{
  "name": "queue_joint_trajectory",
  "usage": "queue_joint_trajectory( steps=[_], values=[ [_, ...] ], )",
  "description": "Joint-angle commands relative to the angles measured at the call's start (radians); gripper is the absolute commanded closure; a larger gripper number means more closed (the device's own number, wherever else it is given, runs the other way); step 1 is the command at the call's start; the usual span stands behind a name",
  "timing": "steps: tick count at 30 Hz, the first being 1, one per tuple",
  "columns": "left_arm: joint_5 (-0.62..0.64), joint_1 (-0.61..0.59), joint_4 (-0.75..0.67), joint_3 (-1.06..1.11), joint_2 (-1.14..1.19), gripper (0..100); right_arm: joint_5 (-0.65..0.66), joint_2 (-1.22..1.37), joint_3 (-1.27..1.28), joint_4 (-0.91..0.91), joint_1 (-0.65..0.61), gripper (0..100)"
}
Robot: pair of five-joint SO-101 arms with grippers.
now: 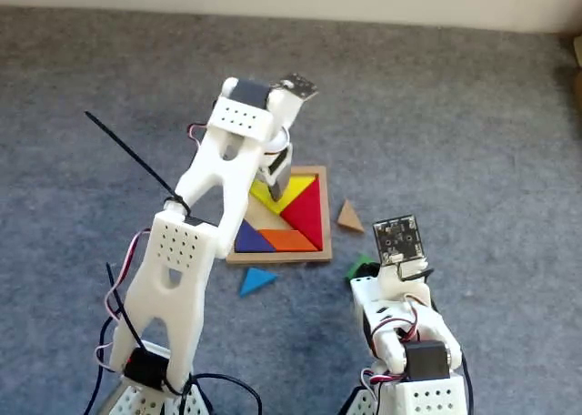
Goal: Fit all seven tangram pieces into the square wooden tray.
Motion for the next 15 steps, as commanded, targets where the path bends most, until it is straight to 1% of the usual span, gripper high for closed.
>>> queue_joint_trajectory(
  steps=[1, 5, 8, 15],
  values=[
    [0.003, 0.019, -0.005, -0.01, -0.065, 79, 0.003, -0.005, 0.151, 0.001, 0.01, 96.9],
    [0.008, 0.007, 0.0, -0.076, -0.084, 79, 0.003, -0.005, 0.151, 0.001, 0.01, 96.9],
    [0.058, 0.001, 0.012, -0.108, -0.117, 79, 0.003, -0.005, 0.151, 0.001, 0.01, 96.9],
    [0.066, -0.005, 0.014, -0.076, -0.269, 79, 0.003, -0.005, 0.151, 0.001, 0.01, 96.9]
  ],
)
